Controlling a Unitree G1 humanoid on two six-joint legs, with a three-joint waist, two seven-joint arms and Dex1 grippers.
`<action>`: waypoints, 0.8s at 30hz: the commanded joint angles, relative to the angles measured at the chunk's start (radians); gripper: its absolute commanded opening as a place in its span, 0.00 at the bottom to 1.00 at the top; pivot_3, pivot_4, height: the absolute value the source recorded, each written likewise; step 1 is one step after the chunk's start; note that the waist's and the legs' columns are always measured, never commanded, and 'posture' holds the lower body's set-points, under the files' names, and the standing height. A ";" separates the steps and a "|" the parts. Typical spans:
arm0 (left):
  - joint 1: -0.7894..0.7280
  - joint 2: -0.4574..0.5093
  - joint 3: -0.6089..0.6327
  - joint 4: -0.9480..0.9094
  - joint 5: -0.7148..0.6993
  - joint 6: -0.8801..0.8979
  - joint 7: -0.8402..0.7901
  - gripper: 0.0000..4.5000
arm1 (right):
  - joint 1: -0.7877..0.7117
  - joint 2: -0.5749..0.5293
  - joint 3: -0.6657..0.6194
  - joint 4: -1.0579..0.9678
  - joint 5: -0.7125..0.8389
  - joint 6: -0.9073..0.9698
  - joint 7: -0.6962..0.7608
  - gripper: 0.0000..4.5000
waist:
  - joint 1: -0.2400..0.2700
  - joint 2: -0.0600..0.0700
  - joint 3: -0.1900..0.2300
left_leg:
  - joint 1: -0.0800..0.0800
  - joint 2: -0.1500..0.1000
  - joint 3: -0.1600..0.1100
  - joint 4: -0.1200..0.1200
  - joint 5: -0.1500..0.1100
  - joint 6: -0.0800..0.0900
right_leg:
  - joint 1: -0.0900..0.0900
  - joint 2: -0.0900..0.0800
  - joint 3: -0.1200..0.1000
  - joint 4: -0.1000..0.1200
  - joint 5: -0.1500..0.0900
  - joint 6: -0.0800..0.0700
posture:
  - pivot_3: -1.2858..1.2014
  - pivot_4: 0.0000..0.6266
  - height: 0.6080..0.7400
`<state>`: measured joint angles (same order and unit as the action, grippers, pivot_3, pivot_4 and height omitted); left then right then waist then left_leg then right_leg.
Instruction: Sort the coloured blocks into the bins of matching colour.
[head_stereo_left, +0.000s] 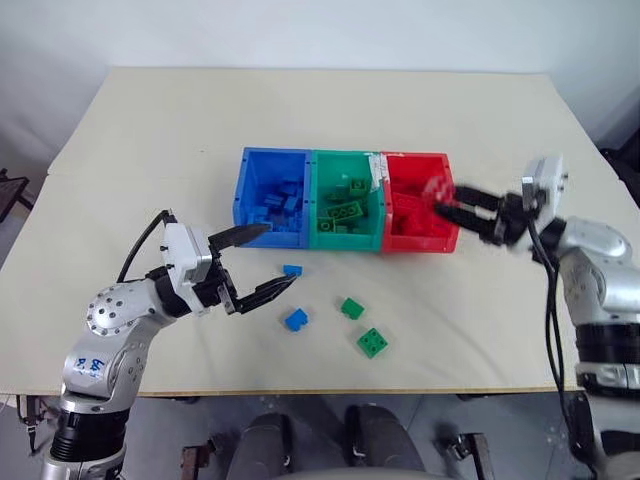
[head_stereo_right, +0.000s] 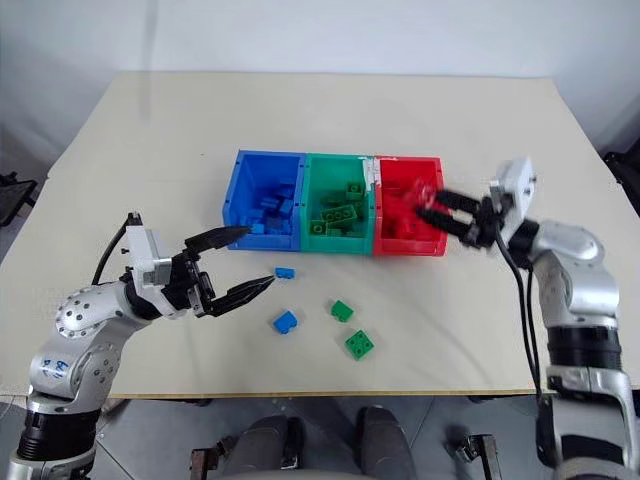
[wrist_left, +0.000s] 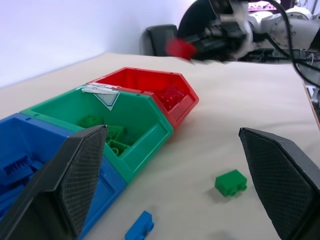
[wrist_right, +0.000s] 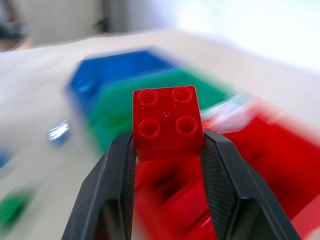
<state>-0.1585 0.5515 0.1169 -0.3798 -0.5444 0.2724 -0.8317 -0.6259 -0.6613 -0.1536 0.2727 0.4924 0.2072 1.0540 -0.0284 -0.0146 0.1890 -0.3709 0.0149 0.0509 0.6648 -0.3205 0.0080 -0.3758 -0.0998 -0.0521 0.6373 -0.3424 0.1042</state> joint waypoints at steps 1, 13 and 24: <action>-0.016 0.001 -0.008 -0.004 0.002 -0.015 -0.011 1.00 | -0.058 0.014 0.021 0.075 -0.100 -0.026 -0.106 0.32 | 0.002 0.000 0.000 | 0.000 0.000 0.000 0.000 0.000 0.000 | 0.000 0.000 0.000 0.000 0.000 0.000 | 0.52 0.24 1.00; -0.002 -0.011 -0.029 0.020 0.038 -0.064 -0.018 1.00 | -0.035 0.005 -0.005 0.025 -0.110 0.005 -0.110 1.00 | 0.003 0.001 0.001 | -0.003 0.000 0.000 -0.001 0.000 0.001 | 0.000 0.000 -0.001 -0.001 0.000 0.001 | 0.52 0.24 1.00; -0.013 0.157 -0.087 0.316 0.132 -0.258 -0.347 1.00 | 0.672 -0.201 -0.281 -0.334 0.042 -0.126 0.298 1.00 | 0.035 0.003 0.002 | -0.004 0.000 -0.001 -0.002 -0.001 0.004 | 0.002 0.001 -0.003 -0.010 0.001 0.001 | 0.52 0.24 1.00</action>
<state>-0.1652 0.6947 0.0326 -0.0880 -0.4265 0.0654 -1.1224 0.0149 -0.8394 -0.3512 -0.0369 0.5178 0.1335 1.3121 0.0066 -0.0116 0.1905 -0.3749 0.0145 0.0509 0.6634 -0.3219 0.0120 -0.3734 -0.0993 -0.0552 0.6263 -0.3417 0.1057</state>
